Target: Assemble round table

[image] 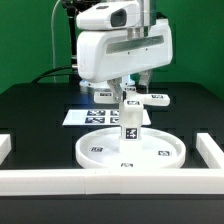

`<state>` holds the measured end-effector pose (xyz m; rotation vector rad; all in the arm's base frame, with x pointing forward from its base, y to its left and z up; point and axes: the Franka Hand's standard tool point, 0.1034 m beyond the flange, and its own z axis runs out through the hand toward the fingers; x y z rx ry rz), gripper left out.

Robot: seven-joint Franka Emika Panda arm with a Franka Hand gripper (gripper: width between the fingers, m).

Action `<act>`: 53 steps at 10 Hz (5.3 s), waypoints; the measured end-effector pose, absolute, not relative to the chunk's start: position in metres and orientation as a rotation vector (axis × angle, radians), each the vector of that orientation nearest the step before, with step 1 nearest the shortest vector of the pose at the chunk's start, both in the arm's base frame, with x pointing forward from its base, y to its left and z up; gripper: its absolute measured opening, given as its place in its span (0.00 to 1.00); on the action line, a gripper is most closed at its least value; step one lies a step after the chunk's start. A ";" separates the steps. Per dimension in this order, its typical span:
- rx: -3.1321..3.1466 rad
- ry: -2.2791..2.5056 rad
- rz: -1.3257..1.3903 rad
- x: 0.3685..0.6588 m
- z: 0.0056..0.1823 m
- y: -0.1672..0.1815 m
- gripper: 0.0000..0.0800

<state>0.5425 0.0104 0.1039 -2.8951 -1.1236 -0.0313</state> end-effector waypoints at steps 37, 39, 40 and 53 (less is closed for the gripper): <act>-1.274 2.524 -0.038 0.541 0.104 0.017 0.54; -1.061 2.607 0.003 0.541 0.105 0.024 0.54; -1.010 2.624 0.013 0.541 0.105 0.025 0.54; -2.300 1.752 0.029 0.551 0.126 0.050 0.81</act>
Offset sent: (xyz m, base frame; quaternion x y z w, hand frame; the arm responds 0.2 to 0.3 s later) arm 0.0000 0.0000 0.0000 0.0000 0.0000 0.0000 1.0000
